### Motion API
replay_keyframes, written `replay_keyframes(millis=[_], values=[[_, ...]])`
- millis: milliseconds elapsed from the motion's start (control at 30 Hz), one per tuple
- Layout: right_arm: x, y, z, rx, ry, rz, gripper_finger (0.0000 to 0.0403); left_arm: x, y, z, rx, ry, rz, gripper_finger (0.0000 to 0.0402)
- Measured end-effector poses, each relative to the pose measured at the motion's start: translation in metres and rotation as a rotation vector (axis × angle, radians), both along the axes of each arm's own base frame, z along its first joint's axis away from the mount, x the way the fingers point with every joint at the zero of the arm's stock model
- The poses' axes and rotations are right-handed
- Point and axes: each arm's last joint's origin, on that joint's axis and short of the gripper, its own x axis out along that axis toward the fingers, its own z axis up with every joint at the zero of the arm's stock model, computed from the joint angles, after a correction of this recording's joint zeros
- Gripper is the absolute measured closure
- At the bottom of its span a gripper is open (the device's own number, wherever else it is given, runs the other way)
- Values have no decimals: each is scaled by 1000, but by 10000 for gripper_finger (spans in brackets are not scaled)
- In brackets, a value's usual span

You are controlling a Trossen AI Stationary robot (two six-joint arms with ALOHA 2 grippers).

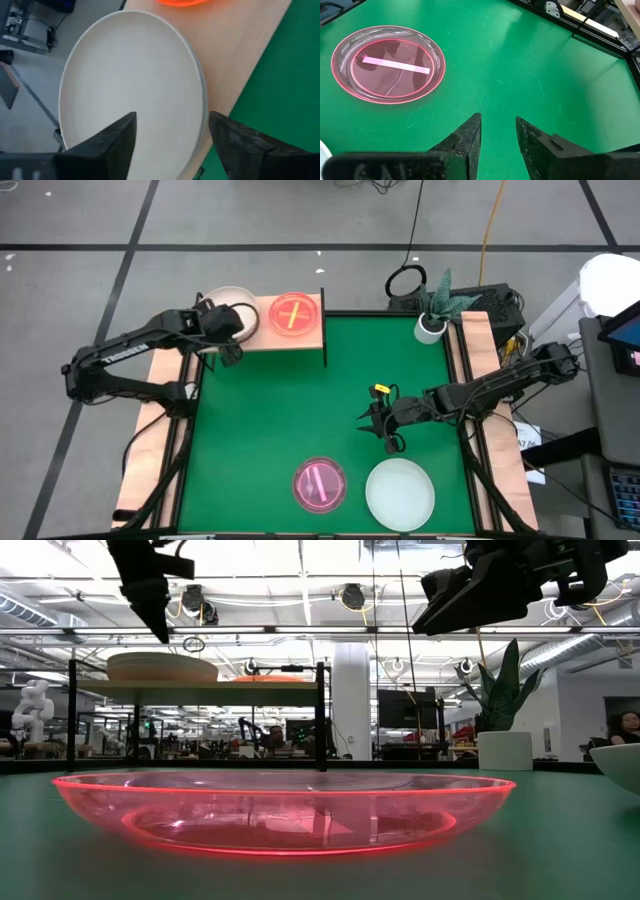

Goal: Place and stack plates onto a shelf
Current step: Stack the brown plate on top of the gray plate on the shelf, then stack the pink plate on top of the orange plate on the shelf

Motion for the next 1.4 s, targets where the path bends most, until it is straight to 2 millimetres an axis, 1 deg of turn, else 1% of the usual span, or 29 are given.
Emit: replay_keyframes(millis=[133,300,400,533,600,733,867,1000,1100,1267,1400], values=[[0,0,0,1,0,-1,298,-10,-11,9,-36,-99,-14,127],[0,0,0,31,3,-19,298,-17,-32,16,-160,-243,-85,124],[0,0,0,64,6,-37,298,-15,-49,18,-211,-282,-150,124],[-1,4,-1,114,20,-56,298,-6,-75,16,-226,-318,-242,124],[-4,8,-2,132,45,-53,298,0,-90,10,-220,-341,-293,124],[-10,20,-6,153,95,-30,298,11,-117,-9,-204,-401,-409,124],[-15,30,-7,184,112,-9,298,20,-137,-31,-184,-466,-463,124],[-20,41,-7,201,123,22,298,26,-150,-49,-181,-489,-474,124],[-23,47,-7,219,128,36,298,33,-159,-60,-182,-469,-459,124],[-24,54,-4,236,99,57,298,49,-176,-74,-161,-447,-512,124],[-19,60,-11,204,84,72,298,57,-183,-80,-141,-438,-560,124]])
